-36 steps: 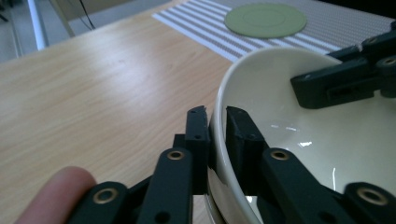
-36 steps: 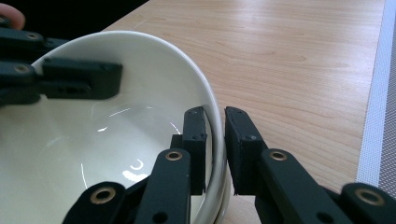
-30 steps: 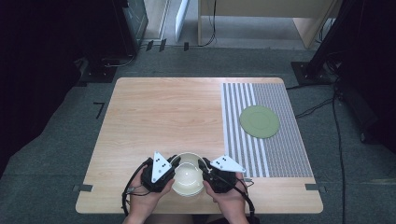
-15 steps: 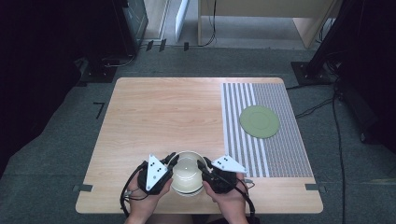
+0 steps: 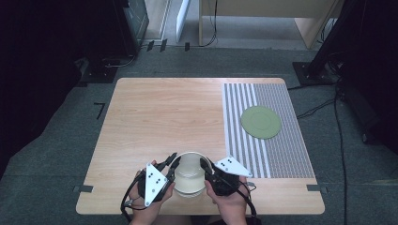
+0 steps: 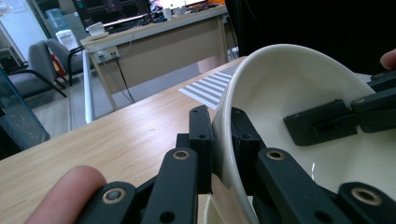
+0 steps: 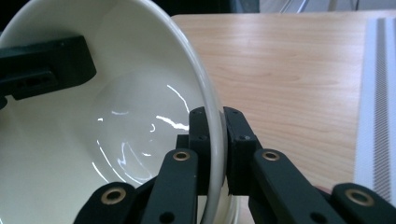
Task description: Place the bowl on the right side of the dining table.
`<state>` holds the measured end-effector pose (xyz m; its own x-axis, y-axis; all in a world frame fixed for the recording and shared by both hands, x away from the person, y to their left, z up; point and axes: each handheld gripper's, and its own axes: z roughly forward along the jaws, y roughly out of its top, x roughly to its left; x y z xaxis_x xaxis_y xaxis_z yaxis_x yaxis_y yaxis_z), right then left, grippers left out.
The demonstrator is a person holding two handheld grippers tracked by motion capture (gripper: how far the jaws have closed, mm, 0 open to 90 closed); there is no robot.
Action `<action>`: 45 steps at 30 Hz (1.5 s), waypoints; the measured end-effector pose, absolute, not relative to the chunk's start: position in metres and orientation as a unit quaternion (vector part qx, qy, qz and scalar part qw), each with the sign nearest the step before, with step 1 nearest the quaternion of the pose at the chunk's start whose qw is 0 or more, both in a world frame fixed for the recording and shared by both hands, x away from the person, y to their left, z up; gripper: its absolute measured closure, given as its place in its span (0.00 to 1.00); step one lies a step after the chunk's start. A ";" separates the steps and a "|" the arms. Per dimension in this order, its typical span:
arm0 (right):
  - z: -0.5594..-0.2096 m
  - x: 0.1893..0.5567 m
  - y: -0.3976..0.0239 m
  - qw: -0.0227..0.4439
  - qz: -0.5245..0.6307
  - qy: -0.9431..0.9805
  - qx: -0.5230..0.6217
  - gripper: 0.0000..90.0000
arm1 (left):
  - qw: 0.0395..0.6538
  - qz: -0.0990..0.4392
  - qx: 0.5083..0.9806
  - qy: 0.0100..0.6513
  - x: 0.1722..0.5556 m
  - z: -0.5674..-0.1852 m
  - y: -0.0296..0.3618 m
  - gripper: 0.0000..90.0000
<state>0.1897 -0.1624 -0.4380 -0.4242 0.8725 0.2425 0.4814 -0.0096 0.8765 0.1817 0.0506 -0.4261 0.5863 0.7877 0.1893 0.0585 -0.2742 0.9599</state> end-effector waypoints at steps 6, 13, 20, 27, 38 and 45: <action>-0.436 0.187 -0.162 0.236 0.496 0.680 0.485 0.94 | 0.543 0.305 0.721 0.305 0.186 -0.425 0.054 0.89; -0.433 0.187 -0.166 0.263 0.493 0.678 0.478 0.94 | 0.569 0.273 0.703 0.328 0.190 -0.420 0.066 0.59; -0.427 0.191 -0.178 0.289 0.496 0.664 0.480 0.94 | 0.588 0.254 0.685 0.346 0.193 -0.415 0.080 0.25; -0.424 0.195 -0.192 0.300 0.496 0.651 0.491 0.93 | 0.595 0.249 0.665 0.377 0.200 -0.414 0.099 0.10; -0.419 0.200 -0.213 0.311 0.497 0.633 0.506 0.93 | 0.574 0.252 0.652 0.427 0.217 -0.428 0.134 0.10; -0.417 0.203 -0.224 0.315 0.496 0.624 0.515 0.93 | 0.547 0.256 0.644 0.470 0.231 -0.446 0.158 0.10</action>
